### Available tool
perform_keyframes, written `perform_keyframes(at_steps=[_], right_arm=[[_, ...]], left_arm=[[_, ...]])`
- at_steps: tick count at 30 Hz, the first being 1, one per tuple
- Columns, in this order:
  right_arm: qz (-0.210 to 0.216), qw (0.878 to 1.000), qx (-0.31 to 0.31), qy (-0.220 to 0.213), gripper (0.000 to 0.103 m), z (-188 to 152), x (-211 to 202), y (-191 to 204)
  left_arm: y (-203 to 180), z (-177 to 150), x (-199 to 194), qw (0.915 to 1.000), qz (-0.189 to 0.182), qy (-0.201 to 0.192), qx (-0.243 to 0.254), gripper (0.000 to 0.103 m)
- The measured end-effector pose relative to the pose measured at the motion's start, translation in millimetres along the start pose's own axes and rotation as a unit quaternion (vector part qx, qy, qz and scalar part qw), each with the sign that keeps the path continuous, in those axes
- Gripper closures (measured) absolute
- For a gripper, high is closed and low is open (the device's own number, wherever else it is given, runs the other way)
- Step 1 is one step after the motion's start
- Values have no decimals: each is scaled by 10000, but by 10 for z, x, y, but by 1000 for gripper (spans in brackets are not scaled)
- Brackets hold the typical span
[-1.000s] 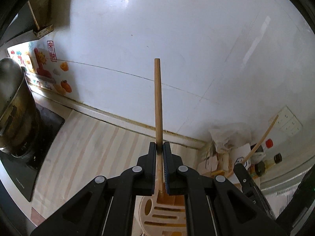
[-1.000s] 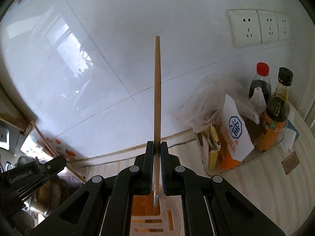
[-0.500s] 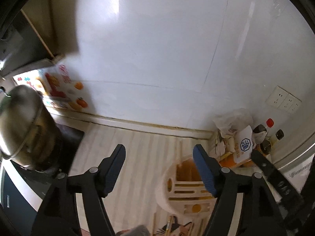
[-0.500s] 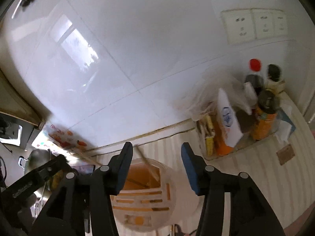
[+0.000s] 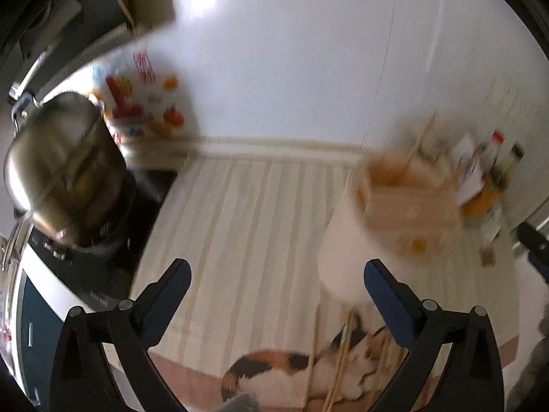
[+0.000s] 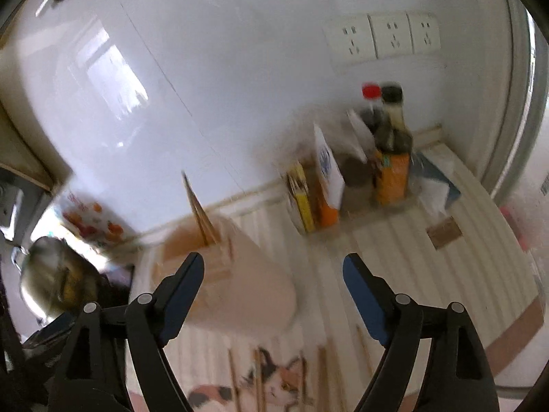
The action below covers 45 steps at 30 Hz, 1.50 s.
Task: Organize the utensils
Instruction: 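Open both grippers to drop the chopsticks into the pink holder, then lower both tools to the mat and grasp one chopstick each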
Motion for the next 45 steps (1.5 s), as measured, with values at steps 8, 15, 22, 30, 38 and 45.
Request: perform_keyframes(at_steps=[8, 15, 22, 30, 38, 45], right_arm=[[-401, 9927, -47, 1134, 32, -811, 409, -430], [-704, 9764, -60, 2039, 64, -1455, 785, -762], [-936, 9629, -273, 2517, 85, -1816, 963, -971], [-1163, 9486, -498, 2900, 86, -2048, 1087, -1117], [-419, 9491, -174, 3117, 85, -2151, 1126, -779], [-56, 9395, -449, 3396, 85, -2362, 1473, -230]], left_arm=[[-171, -829, 635, 9949, -129, 988, 161, 1], [-527, -1399, 1108, 9804, -558, 1818, 524, 38], [-738, -1681, 1445, 9691, -525, 2242, 885, 59], [-781, -1780, 1602, 9661, -538, 2335, 960, 83], [-391, -1778, 1651, 9690, -450, 2384, 466, 98], [34, -1879, 1649, 9679, -411, 2479, -26, 98]])
Point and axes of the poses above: each gripper's, at about its wrist camera, not at the fingertips, and x roughly the way its jaws point, y to its left, z to its top, the point moved 8 cm from there along x, roughly the way its jaws point, and after that the axes turned 6 degrees about x, right-handed, at the moved point
